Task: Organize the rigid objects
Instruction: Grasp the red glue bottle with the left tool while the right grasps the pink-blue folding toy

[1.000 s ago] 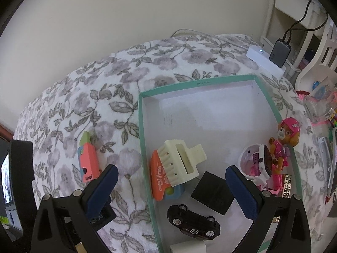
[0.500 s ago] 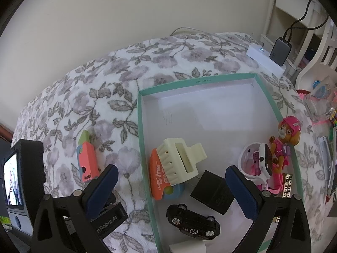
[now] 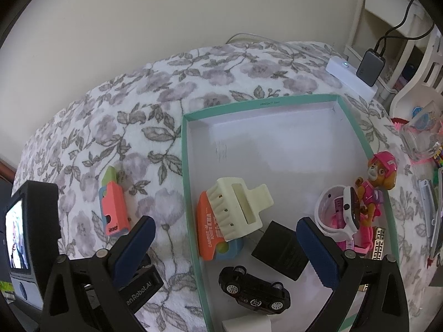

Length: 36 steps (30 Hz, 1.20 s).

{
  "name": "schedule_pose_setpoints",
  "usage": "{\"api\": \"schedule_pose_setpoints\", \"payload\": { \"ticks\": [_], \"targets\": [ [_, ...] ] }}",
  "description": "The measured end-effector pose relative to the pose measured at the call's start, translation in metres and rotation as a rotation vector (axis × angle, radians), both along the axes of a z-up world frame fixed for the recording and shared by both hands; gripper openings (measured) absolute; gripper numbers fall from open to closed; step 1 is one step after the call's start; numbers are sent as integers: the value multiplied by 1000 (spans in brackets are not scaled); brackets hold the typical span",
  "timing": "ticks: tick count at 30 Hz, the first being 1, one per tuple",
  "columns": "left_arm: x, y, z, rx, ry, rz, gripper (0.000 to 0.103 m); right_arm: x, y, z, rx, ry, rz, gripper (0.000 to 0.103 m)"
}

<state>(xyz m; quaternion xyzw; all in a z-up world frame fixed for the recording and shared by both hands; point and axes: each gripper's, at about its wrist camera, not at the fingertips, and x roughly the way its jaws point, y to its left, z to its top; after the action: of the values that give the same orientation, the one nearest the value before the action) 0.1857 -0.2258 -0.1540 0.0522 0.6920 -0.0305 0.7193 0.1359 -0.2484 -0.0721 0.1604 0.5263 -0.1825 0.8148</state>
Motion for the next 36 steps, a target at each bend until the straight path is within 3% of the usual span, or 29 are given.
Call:
{"api": "schedule_pose_setpoints", "payload": {
  "ticks": [9, 18, 26, 36],
  "targets": [
    [7, 23, 3, -21, -4, 59, 79, 1, 4, 4, -9, -40, 2, 103],
    [26, 73, 10, -32, -36, 234, 78, 19, 29, 16, -12, -106, 73, 103],
    [43, 123, 9, -48, -41, 349, 79, 38, 57, 0, 8, -89, 153, 100],
    [46, 195, 2, -55, -36, 473, 79, 61, 89, -31, 37, -36, 232, 90]
  ]
}}
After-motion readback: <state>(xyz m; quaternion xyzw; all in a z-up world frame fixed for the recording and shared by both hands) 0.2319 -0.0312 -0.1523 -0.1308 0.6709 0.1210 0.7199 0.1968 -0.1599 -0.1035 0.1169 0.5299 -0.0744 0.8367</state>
